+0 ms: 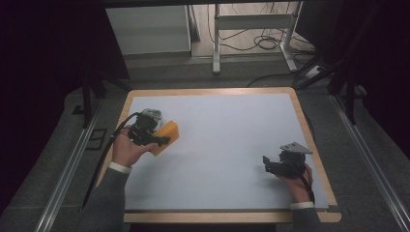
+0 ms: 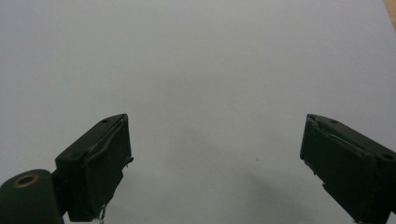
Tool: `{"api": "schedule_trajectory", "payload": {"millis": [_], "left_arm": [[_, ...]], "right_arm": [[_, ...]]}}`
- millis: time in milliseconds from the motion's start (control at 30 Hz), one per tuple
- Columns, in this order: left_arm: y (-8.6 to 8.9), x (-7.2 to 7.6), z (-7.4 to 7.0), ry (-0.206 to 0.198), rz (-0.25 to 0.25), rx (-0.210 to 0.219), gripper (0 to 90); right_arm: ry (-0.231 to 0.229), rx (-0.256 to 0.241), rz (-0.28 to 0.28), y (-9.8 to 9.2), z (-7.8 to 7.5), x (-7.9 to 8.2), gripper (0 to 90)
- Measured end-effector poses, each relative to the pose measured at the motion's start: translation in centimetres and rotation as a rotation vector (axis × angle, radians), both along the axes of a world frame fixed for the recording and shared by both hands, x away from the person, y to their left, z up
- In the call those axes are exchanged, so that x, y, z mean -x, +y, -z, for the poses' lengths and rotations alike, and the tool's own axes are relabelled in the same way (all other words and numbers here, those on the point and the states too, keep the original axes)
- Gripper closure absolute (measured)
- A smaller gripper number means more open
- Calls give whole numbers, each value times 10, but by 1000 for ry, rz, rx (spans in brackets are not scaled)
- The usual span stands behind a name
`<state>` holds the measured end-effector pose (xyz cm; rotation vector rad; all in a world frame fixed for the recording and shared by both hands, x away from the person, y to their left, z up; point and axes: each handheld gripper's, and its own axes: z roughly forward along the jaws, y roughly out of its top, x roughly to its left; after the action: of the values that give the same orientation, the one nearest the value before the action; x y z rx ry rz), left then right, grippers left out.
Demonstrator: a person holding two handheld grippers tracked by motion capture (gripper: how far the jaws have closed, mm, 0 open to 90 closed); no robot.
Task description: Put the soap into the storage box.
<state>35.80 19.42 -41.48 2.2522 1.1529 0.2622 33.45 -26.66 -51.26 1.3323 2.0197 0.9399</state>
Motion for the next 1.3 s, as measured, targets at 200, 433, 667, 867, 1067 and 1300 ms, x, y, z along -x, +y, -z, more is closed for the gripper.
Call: {"api": "schedule_trajectory", "payload": {"millis": [200, 433, 667, 867, 1067, 1300], "left_arm": [[2, -2, -5, -3, -2, -11, 610], [6, -7, -6, 2, -16, -11, 610], [8, -12, -11, -15, -30, -25, 610], [9, -15, -17, -14, -36, -17, 610], [14, -24, -18, -1, -53, -17, 610], [21, -34, -22, -12, -90, -27, 610]], "right_arm": [[0, 0, 1, 0, 0, 0, 86], [3, 1, 4, 0, 0, 0, 86], [4, -2, 4, 0, 0, 0, 86], [4, -5, 3, -1, 0, 0, 86], [3, -3, 6, -1, 0, 0, 87], [6, 0, 6, -1, 1, -1, 86]]}}
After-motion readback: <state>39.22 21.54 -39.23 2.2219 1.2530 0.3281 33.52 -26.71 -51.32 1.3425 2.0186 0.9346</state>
